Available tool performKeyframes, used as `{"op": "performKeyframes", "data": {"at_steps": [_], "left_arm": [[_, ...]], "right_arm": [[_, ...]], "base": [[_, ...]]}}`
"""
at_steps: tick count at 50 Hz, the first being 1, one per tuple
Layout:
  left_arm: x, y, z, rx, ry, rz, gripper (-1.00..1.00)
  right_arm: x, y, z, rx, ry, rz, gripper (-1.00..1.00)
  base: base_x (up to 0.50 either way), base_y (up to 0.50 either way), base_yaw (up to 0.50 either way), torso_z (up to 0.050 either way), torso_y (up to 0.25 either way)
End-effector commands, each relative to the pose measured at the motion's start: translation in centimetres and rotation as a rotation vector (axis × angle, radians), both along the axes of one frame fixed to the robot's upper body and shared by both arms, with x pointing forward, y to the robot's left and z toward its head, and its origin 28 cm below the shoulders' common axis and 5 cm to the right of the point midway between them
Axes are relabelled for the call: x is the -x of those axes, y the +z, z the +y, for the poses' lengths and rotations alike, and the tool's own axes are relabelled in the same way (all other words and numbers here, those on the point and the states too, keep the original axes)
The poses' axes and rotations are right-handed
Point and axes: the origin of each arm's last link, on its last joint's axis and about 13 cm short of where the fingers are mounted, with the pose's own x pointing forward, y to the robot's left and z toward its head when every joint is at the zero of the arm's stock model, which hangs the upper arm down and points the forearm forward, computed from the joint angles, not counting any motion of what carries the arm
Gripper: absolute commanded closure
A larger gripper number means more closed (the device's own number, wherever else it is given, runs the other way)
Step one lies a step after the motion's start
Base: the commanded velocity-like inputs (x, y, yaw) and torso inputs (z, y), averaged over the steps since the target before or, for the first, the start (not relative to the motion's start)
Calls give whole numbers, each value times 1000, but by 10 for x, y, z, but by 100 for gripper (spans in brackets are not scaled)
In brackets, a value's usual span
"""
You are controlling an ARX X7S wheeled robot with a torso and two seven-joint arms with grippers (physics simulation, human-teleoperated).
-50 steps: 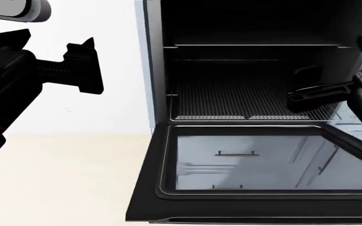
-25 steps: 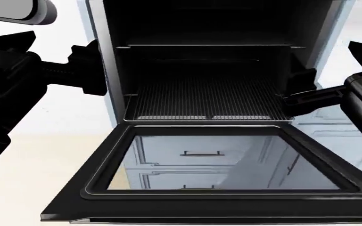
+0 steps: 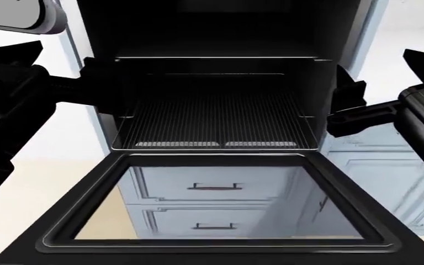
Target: Fully slide the bottom oven rack out.
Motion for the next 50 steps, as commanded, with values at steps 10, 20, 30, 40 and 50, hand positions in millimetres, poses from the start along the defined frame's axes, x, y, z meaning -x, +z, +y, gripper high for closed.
{"op": "performKeyframes", "data": {"at_steps": [10, 20, 30, 40, 50], "left_arm": [[0, 1, 1, 17, 5, 4, -100], [-2, 1, 0, 14, 3, 7, -100], [-3, -1, 0, 13, 2, 13, -100], [-5, -1, -1, 11, 0, 21, -100], [-8, 3, -2, 3, -6, 48, -100]], "right_arm": [[-1, 2, 5, -1, 49, -5, -100], [0, 2, 5, 4, 40, 7, -100], [-1, 3, 6, 7, 38, 10, -100], [-1, 4, 6, 11, 36, 10, -100], [-2, 15, 8, -12, 44, 35, -100]], "base": [[472, -1, 0, 0, 0], [346, -1, 0, 0, 0], [262, 0, 0, 0, 2], [185, 0, 0, 0, 0], [31, 0, 0, 0, 0]]}}
